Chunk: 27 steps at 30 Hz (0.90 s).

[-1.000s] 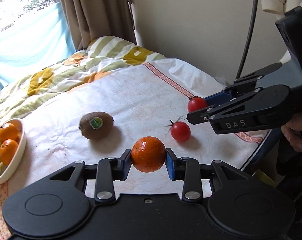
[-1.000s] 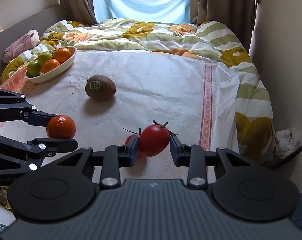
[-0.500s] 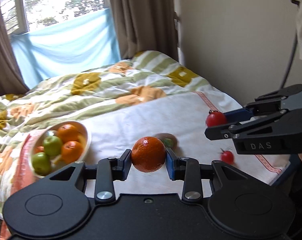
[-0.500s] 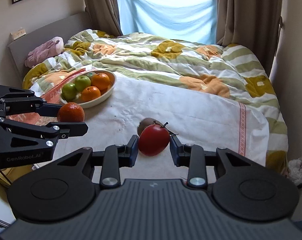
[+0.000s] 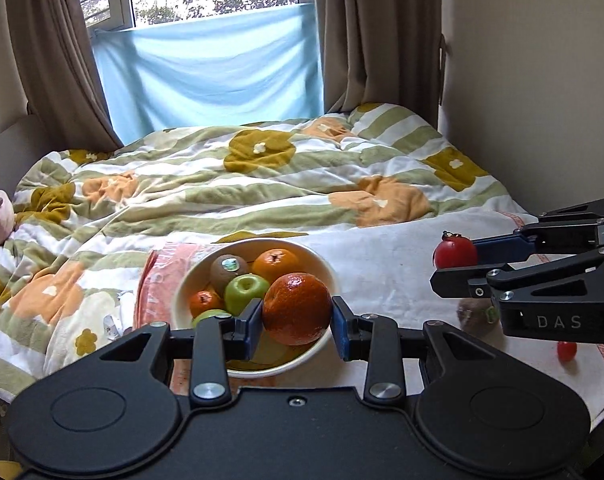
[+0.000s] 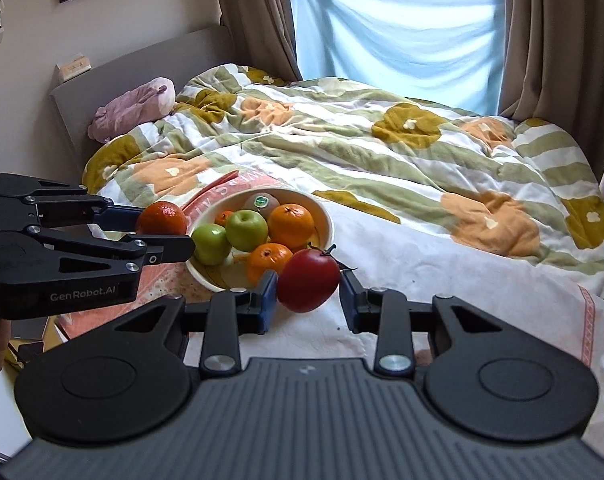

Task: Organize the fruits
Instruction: 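Carry the tangerine and tomato to the duck bowl and release them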

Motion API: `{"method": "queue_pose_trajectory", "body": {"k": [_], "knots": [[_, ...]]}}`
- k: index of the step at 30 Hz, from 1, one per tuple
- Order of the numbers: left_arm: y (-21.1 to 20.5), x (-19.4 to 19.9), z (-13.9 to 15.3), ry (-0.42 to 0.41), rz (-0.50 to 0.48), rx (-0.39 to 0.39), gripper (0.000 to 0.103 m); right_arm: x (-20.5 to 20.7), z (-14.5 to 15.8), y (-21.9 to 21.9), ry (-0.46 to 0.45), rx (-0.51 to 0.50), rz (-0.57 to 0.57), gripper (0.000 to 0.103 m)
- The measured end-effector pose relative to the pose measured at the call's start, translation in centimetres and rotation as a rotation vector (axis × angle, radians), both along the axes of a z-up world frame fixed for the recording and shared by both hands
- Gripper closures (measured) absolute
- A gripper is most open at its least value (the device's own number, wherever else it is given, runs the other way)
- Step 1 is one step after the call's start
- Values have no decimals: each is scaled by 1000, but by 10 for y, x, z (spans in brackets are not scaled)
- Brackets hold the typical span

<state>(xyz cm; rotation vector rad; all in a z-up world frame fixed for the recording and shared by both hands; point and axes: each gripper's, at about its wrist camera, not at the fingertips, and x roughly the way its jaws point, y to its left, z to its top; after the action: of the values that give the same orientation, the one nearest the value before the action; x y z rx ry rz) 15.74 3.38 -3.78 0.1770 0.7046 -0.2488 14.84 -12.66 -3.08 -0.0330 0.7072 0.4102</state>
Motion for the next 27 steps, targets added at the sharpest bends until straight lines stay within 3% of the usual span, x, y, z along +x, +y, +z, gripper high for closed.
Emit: {"method": "queue_pose_trajectory", "body": {"k": [9, 17, 27], "knots": [[56, 81, -28, 65, 15, -7, 64, 70, -22, 59, 63, -1, -12, 55], [76, 147, -64, 128, -7, 7, 64, 111, -48, 79, 126, -29, -72, 55], [78, 174, -88, 185, -60, 20, 63, 126, -63, 84, 163, -34, -129, 55]]}}
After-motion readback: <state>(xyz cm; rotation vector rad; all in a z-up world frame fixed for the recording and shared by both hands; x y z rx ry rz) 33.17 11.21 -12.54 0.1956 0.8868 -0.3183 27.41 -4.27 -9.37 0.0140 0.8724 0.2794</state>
